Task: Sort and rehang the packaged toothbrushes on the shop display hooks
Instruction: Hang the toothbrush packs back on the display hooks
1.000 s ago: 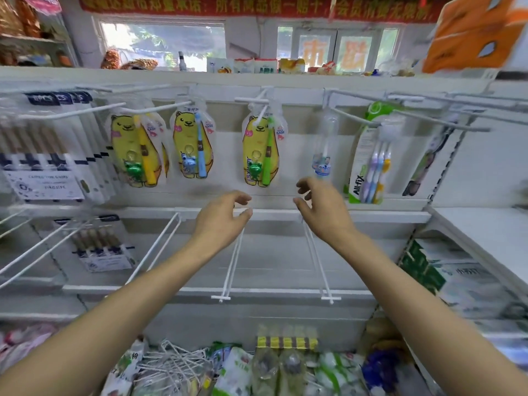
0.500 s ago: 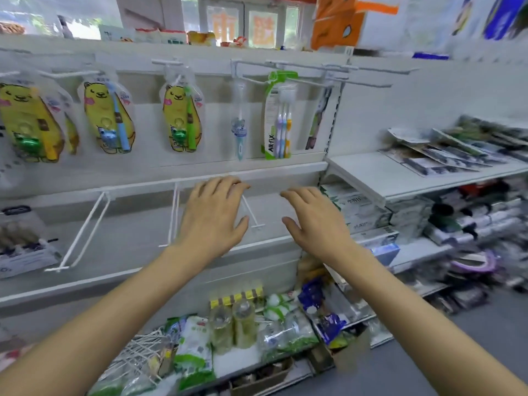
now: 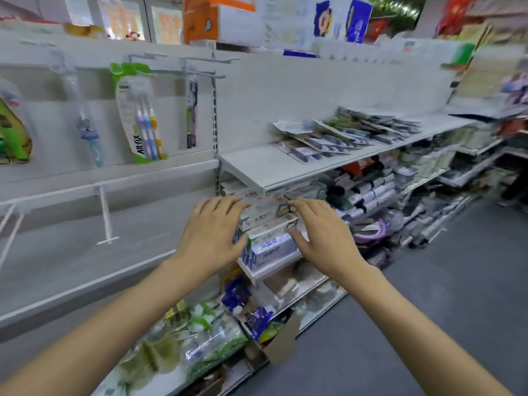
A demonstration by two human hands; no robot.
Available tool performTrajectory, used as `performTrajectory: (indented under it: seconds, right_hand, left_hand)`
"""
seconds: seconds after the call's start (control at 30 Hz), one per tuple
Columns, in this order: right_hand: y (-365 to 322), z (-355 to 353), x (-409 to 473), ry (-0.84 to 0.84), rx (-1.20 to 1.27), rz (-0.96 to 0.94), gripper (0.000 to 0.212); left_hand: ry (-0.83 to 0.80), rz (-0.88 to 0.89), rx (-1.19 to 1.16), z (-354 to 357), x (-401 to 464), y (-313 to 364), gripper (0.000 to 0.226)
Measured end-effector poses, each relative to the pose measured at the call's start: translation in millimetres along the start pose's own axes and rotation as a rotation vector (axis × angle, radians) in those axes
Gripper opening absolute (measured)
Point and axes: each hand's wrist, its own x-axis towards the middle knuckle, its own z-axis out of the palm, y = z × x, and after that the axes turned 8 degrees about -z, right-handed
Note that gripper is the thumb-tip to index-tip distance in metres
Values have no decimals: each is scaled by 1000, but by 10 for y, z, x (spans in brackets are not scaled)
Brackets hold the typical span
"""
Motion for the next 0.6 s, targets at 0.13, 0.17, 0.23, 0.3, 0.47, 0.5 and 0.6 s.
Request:
performTrajectory:
  seconds: [0.13, 0.17, 0.23, 0.3, 0.47, 0.5, 0.6]
  right_hand:
    - [814, -77, -178, 1, -11, 29, 50]
    - [1018, -100, -210, -2, -11, 35, 50]
    - [1412, -145, -265, -8, -10, 47, 51]
    - [1784, -186, -300, -19, -1, 62, 50]
    - [2553, -185, -310, -58, 9, 93, 50]
    - [2677, -170, -296, -60, 19, 100, 49]
    - [3017, -93, -210, -70, 31, 106, 49]
  left_hand:
    - [-10, 6, -27, 331, 445, 586, 60]
    - [-11, 4, -27, 406, 558, 717, 60]
    - [-22, 3, -23, 538, 773, 956, 60]
    - [-32, -10, -37, 651, 983, 1167, 59]
    - [-40, -51, -59, 853, 1467, 1573, 54]
    - [-43, -55, -62, 888, 1561, 1631, 54]
    - [-43, -63, -53, 986, 1861, 1754, 54]
